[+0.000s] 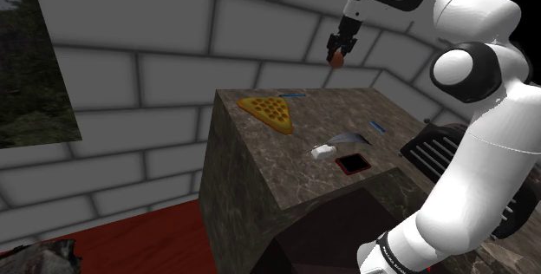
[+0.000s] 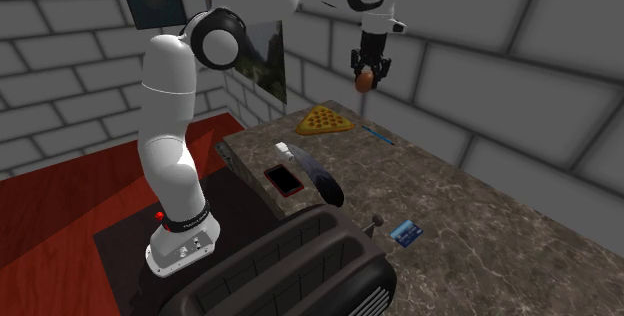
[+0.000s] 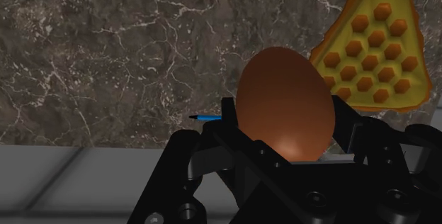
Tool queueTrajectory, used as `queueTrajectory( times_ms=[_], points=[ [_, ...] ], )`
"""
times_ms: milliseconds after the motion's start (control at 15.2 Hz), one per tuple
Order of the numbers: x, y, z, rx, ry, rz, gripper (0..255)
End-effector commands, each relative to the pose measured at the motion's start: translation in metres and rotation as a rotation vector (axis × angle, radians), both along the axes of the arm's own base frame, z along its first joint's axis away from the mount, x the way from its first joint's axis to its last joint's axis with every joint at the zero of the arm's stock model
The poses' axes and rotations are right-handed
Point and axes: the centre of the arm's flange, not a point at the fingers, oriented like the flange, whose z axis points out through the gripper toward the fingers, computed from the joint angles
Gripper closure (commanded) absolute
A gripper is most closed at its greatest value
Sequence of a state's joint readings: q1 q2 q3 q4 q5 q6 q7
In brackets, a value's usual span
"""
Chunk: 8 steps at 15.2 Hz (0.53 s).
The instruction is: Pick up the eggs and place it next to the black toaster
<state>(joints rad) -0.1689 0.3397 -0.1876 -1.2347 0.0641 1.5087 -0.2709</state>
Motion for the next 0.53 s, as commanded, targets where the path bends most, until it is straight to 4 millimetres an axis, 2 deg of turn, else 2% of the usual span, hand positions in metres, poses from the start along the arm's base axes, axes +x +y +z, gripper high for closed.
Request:
queueTrajectory(
  times_ms=[0, 462],
  points=[
    [0.000, 0.000, 0.011, 0.000, 0.000, 0.000, 255],
    [0.000, 0.000, 0.048, 0.000, 0.000, 0.000, 255]
  ],
)
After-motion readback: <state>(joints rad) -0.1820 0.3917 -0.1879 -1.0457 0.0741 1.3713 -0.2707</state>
